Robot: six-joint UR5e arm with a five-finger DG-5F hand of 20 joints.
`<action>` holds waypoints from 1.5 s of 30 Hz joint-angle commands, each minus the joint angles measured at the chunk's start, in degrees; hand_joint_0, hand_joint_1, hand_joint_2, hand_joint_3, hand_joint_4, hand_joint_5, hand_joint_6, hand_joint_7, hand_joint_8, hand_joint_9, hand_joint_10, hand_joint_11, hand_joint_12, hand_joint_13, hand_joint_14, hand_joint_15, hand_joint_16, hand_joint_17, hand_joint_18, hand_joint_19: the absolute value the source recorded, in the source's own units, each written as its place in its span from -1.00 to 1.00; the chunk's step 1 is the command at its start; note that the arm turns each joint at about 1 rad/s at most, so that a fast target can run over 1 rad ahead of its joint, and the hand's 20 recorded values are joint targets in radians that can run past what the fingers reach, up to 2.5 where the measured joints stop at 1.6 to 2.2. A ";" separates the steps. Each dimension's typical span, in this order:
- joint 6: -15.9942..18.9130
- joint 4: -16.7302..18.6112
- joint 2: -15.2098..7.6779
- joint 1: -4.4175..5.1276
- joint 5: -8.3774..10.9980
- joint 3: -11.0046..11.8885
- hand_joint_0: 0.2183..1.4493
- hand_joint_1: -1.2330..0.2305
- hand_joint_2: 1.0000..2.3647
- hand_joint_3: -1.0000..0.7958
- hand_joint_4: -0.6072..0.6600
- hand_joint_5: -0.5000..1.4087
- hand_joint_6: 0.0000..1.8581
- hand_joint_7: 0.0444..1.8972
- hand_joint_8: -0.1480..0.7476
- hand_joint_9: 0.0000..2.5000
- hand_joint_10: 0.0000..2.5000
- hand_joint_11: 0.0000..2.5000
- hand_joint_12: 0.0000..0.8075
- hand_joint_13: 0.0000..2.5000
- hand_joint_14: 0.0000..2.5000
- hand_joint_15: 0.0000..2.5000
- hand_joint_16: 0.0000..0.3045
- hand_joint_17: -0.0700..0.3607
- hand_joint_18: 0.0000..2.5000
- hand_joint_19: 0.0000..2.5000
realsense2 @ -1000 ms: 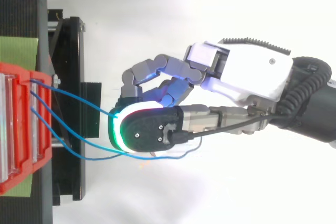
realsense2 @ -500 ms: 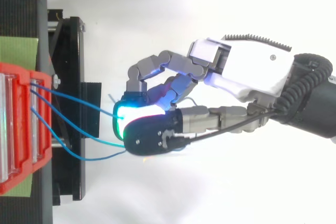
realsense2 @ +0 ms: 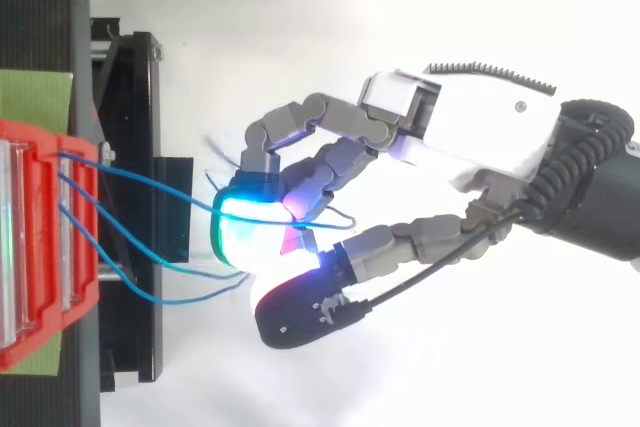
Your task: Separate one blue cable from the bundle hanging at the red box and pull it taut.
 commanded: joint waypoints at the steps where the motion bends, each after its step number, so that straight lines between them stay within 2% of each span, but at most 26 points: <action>1: 0.00 0.00 -0.02 -0.02 0.00 -0.01 -0.42 -0.46 -1.00 -0.44 0.25 -0.68 -0.03 0.11 0.10 -0.18 -0.99 -0.07 -0.05 -0.35 -0.98 -0.48 -0.68 -0.17 -0.43 -0.50; 4: 0.26 -1.23 0.07 -0.02 -0.09 -0.01 -0.49 -0.34 -1.00 -0.44 0.26 -0.67 -0.04 0.09 0.13 -0.16 -0.99 -0.07 -0.02 -0.34 -0.98 -0.48 -0.67 -0.16 -0.42 -0.50; 5: 0.26 -1.23 0.07 -0.02 -0.09 -0.01 -0.50 -0.22 -1.00 -0.44 0.27 -0.67 -0.04 0.10 0.15 -0.15 -0.99 -0.06 -0.01 -0.34 -0.98 -0.48 -0.67 -0.15 -0.42 -0.49; 10: 0.62 -2.02 0.07 -0.02 -0.18 -0.01 -0.42 0.07 -1.00 -0.44 0.25 -0.67 -0.06 0.13 0.13 -0.14 -0.99 -0.05 -0.03 -0.34 -0.98 -0.48 -0.67 -0.16 -0.43 -0.47; 12: 0.62 -2.11 0.07 0.07 -0.18 -0.01 -0.39 0.11 -1.00 -0.44 0.25 -0.67 -0.06 0.15 0.12 -0.14 -0.99 -0.06 -0.03 -0.34 -0.98 -0.47 -0.68 -0.16 -0.43 -0.47; 22: 0.62 -2.55 0.07 0.07 0.00 -0.01 -0.41 -0.12 -0.97 -0.12 0.23 -0.66 -0.04 0.22 0.15 -0.12 -0.99 -0.05 -0.03 -0.33 -0.98 -0.46 -0.67 -0.16 -0.42 -0.48; 30: 0.70 -2.55 0.07 0.07 0.00 0.08 -0.41 -0.21 -0.96 0.01 0.24 -0.67 -0.02 0.29 0.15 -0.14 -0.99 -0.05 -0.02 -0.33 -0.98 -0.47 -0.67 -0.15 -0.41 -0.47; 38: 1.23 -2.55 0.07 0.07 -0.09 0.17 -0.38 -0.26 -0.97 0.01 0.21 -0.67 0.00 0.26 0.14 -0.15 -0.99 -0.06 -0.02 -0.33 -0.98 -0.46 -0.67 -0.15 -0.41 -0.47; 45: 1.32 -2.55 0.07 0.07 0.00 0.17 -0.33 -0.30 -0.97 -0.15 0.24 -0.68 0.00 0.20 0.14 -0.16 -0.99 -0.07 -0.02 -0.33 -0.98 -0.46 -0.67 -0.15 -0.41 -0.47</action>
